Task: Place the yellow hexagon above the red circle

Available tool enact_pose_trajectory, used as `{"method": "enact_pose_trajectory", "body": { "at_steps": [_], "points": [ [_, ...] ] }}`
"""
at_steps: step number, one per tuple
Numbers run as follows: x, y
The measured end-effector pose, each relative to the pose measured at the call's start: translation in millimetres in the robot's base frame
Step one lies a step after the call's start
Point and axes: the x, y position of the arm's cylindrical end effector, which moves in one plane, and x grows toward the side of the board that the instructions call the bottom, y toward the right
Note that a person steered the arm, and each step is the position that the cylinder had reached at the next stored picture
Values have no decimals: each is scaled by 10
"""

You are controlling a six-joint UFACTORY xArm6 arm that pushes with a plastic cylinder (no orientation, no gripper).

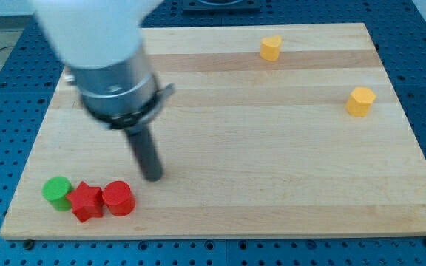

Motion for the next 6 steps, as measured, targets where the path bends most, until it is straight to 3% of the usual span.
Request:
{"method": "enact_pose_trajectory", "body": {
  "at_steps": [2,3,4,5,6],
  "points": [
    [-297,2499],
    [-652,3685],
    [-1141,4022],
    [-1134,3457],
    [-953,2484]
  ]
}}
